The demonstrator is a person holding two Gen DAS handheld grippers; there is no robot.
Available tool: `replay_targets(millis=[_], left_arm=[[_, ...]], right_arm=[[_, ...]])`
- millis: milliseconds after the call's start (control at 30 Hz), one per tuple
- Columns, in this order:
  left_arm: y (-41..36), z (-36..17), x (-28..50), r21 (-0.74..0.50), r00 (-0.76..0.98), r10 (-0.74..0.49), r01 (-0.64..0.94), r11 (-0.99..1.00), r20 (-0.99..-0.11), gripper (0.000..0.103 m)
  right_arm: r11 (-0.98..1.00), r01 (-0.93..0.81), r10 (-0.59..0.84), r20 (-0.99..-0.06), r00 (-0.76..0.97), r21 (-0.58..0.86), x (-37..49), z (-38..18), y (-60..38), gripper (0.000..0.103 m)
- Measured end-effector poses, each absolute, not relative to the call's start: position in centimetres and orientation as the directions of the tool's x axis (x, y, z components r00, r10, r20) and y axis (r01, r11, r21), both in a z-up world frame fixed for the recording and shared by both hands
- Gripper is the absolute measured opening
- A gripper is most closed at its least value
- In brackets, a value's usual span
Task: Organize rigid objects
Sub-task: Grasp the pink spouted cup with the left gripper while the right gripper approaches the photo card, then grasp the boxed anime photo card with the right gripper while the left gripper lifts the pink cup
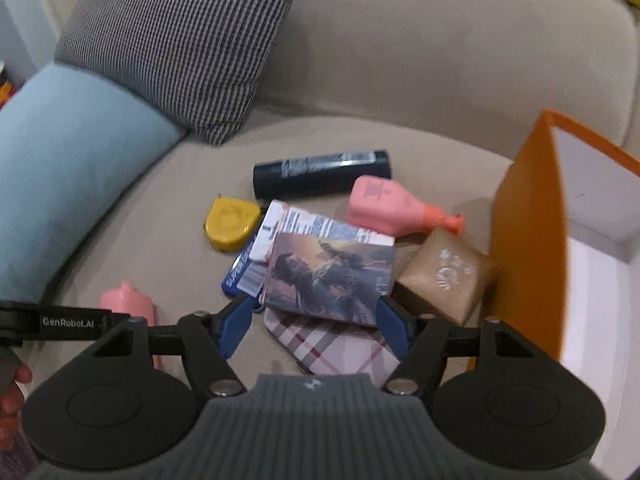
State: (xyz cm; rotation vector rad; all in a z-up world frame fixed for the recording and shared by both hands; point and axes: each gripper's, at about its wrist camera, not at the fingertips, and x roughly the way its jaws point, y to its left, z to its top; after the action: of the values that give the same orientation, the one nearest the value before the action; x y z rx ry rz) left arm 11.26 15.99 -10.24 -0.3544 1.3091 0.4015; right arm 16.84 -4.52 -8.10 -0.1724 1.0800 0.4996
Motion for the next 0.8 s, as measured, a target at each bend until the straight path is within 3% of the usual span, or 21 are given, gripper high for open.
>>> replay_targets(millis=[200,333,533,800], left_arm=[[15.6,-11.3,12.0,-0.059,0.22,0.054,-0.475,0.878,-0.974,0.063],[14.8,-11.3,12.4,-0.039,0.243,0.075,-0.435,0.899,-0.967,0.062],[14.1,-10.6,12.5,-0.101,0.29,0.024,-0.406,0.908,-0.957,0.062],[13.1,-9.8,12.6,-0.141,0.337,-0.014,-0.355,0.924,-0.941,0.062]], right_arm=[[0.805,-0.59,0.25,-0.871,0.423,-0.056,16.9,-9.4,-2.3,0.074],[0.756,-0.641,0.216,-0.871,0.441,-0.137,17.5,-10.1,-1.6,0.076],[0.694,-0.699,0.222,-0.872,0.437,-0.174,18.8,-10.8,-0.9,0.092],[0.741,-0.669,0.244,-0.903,0.353,-0.061,19.9,-10.9,-0.5,0.078]])
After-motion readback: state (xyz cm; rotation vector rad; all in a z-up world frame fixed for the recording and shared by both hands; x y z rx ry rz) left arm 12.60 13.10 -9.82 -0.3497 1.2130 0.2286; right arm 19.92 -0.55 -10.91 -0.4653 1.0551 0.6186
